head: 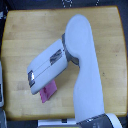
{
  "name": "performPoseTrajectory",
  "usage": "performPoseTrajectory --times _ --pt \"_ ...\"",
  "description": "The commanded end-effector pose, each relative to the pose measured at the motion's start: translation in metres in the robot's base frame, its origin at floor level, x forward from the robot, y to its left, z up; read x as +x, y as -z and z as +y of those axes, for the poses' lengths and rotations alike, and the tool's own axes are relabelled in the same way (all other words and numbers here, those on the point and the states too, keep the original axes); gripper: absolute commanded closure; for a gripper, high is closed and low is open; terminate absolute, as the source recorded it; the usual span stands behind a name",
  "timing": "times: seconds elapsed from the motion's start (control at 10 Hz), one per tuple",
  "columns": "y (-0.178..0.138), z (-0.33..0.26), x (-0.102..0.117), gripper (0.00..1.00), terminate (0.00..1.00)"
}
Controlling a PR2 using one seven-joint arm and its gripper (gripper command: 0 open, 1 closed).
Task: Folding a cloth
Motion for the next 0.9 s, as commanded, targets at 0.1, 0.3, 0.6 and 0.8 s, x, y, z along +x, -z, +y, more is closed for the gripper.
performPoseTrajectory --times 0.1,0.3,0.6,0.8 --pt "-0.011 0.001 0.007 0.0 0.0" --pt "-0.017 -0.005 0.012 0.0 0.0" --pt "-0.041 -0.03 0.038 0.0 0.0" --pt "-0.067 -0.047 0.055 0.0 0.0"
